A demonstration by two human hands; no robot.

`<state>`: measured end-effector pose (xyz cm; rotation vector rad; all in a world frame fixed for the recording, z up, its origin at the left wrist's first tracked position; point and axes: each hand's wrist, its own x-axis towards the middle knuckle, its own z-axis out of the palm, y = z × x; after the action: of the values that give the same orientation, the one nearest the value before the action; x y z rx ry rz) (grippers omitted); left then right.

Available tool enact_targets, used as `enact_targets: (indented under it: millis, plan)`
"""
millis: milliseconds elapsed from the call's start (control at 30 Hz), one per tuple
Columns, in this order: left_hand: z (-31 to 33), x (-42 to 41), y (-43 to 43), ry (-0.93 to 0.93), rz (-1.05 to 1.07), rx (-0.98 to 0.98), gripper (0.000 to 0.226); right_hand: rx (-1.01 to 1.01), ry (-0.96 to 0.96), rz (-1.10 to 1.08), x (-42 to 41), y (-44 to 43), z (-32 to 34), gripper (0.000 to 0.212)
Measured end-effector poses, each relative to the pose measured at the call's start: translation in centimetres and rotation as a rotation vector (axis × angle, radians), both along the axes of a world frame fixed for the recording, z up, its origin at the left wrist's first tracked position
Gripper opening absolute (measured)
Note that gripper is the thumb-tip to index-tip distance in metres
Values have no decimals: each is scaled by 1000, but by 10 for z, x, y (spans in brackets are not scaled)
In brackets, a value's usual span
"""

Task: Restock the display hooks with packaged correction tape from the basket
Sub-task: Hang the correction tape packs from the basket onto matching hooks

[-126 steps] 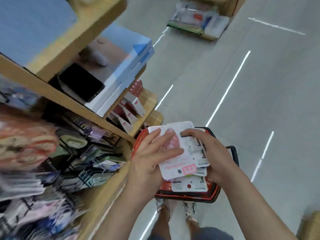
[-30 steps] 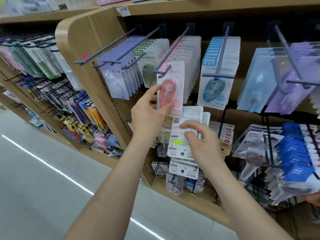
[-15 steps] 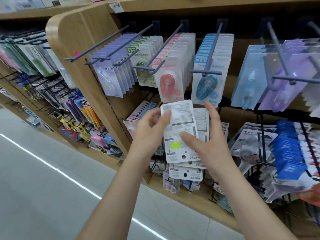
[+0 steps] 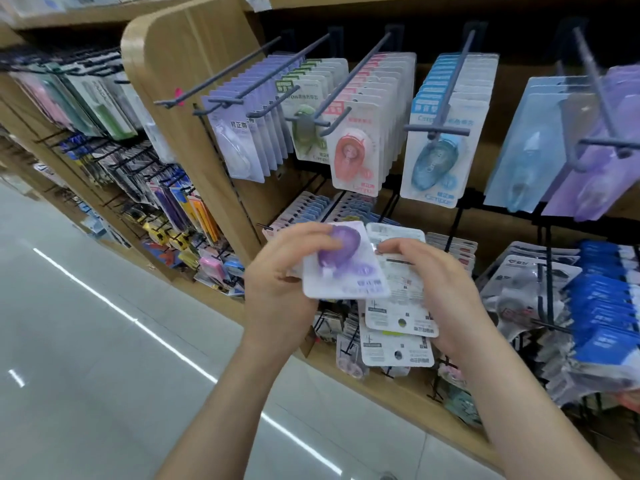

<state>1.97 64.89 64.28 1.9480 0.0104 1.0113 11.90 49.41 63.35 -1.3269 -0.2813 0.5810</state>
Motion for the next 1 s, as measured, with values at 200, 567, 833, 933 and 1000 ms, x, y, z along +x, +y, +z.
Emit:
enact_targets:
  millis: [200, 567, 833, 933, 1000]
  plan:
    - [-20, -4, 3, -13, 56, 224, 29, 32, 26, 174, -1, 6, -1, 40]
    - [17, -8, 18, 489, 61, -182, 49, -297, -445, 178, -3, 5, 10, 33]
    - [29, 3, 32, 538, -73, -472, 39, -287, -490, 60, -7, 1, 12, 29]
    - [16, 6, 26, 371, 5, -733, 45, -280, -414, -28, -10, -4, 10, 32]
    - [11, 8, 18, 314, 2, -882, 37, -283, -381, -54, -13, -5, 8, 32]
